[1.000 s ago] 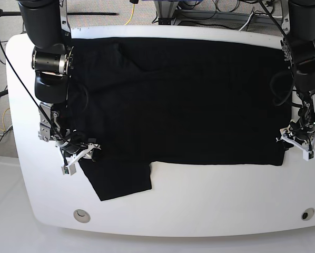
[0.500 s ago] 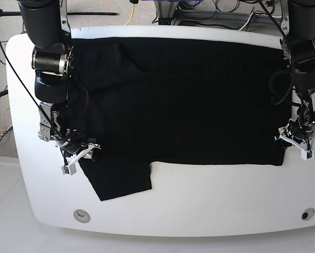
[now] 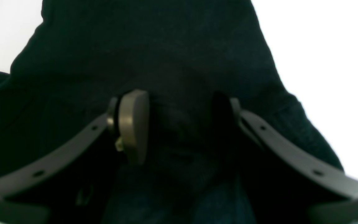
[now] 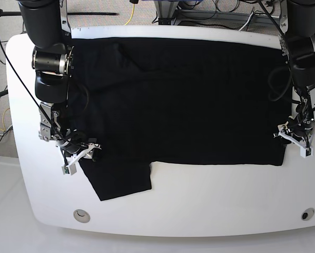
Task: Fold the T-shirt properly
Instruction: 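Adjust the grip on the hem corners with both grippers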
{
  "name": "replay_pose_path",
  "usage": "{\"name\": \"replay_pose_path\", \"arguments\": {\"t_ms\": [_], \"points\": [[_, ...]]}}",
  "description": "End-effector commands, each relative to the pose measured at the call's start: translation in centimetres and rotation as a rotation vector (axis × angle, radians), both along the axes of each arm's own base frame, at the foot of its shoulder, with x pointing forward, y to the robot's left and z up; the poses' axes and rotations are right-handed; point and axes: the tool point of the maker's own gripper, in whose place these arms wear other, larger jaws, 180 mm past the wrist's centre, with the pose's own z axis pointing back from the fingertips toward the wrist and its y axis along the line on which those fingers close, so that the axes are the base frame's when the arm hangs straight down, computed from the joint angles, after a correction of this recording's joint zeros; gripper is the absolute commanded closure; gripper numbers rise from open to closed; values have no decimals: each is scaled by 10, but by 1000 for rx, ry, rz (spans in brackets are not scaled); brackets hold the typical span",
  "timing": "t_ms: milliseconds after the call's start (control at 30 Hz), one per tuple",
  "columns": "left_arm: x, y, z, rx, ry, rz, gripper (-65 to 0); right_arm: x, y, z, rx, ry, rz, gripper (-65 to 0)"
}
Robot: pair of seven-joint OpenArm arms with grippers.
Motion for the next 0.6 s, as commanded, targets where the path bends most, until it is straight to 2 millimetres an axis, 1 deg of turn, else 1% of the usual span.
{"name": "replay_pose_path", "arguments": {"t_ms": [0, 200, 333, 533, 567], "points": [[21, 6, 31, 14, -85, 4, -307, 8, -2, 11, -8, -18, 9, -318], [23, 3, 28, 8, -80, 3, -303, 7, -2, 10, -8, -14, 10, -317], [21, -1, 25, 7, -70, -8, -286, 7, -1, 10, -8, -13, 11, -318], [21, -3, 24, 7, -67, -14, -155, 6, -1, 8, -8, -8, 12, -317], [21, -3, 24, 8, -66, -15, -142, 7, -1, 8, -8, -10, 11, -317]]}}
